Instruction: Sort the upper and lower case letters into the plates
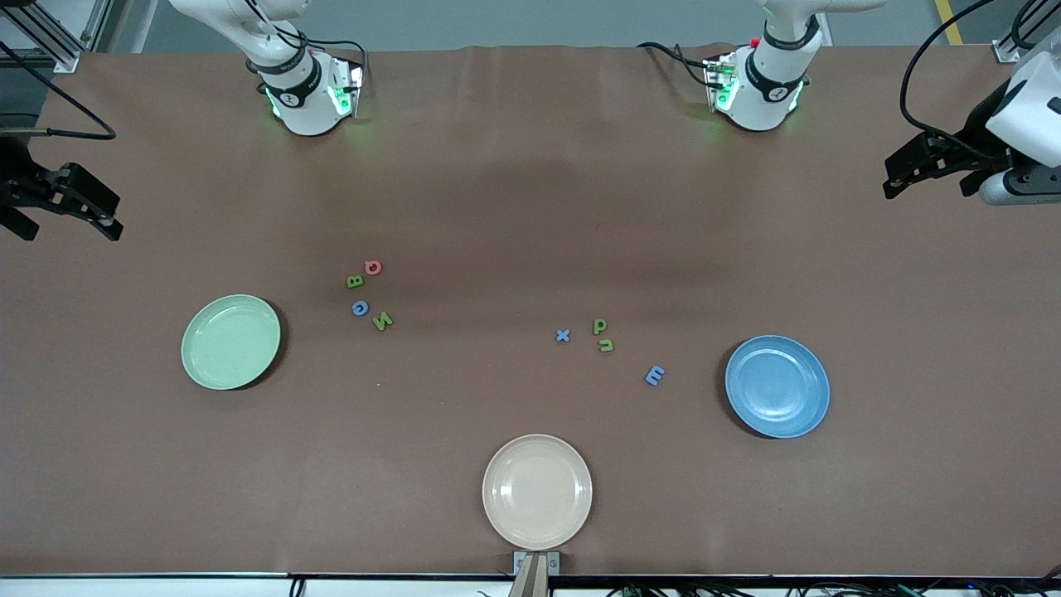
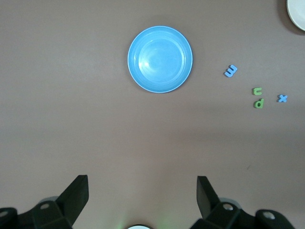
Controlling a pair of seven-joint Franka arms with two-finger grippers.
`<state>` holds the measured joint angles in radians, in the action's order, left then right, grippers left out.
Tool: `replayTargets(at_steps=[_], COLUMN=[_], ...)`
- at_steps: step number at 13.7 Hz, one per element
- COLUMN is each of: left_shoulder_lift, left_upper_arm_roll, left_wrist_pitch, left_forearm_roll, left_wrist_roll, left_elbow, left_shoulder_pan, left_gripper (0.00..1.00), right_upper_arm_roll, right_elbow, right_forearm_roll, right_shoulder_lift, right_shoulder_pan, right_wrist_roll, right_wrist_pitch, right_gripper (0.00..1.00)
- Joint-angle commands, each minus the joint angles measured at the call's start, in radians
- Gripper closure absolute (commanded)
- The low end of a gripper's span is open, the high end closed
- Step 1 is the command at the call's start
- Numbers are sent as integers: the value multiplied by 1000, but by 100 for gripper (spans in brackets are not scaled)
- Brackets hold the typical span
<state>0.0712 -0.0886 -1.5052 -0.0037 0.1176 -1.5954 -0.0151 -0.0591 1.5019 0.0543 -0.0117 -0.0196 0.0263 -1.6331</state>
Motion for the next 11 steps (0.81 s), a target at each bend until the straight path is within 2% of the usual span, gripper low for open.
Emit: replayTargets(at_steps=[1,4,7,11], left_shoulder_lift=[-7,-40,-132,-276], left_upper_arm_roll=[-2,0,-5,-29], left_wrist_pitch=[19,19,8,-156], left_forearm_roll=[13,24,28,36], left_wrist_roll=[7,2,14,75], left_elbow=[22,61,61,22], left_shoulder_pan=[1,11,-2,-12], left_gripper=[0,0,0,0], right_upper_arm_roll=[-2,-1,-2,-2], right_elbow=[-14,-14,-14,-11], right_forearm_roll=[-7,-4,-8,-16], right_shoulder_lift=[4,4,4,19], right_shoulder_pan=[-10,-10,-10,-8], right_wrist_roll=[-14,-14,-12,-9], right_wrist_pitch=[27,29,27,24], right_gripper=[0,0,0,0])
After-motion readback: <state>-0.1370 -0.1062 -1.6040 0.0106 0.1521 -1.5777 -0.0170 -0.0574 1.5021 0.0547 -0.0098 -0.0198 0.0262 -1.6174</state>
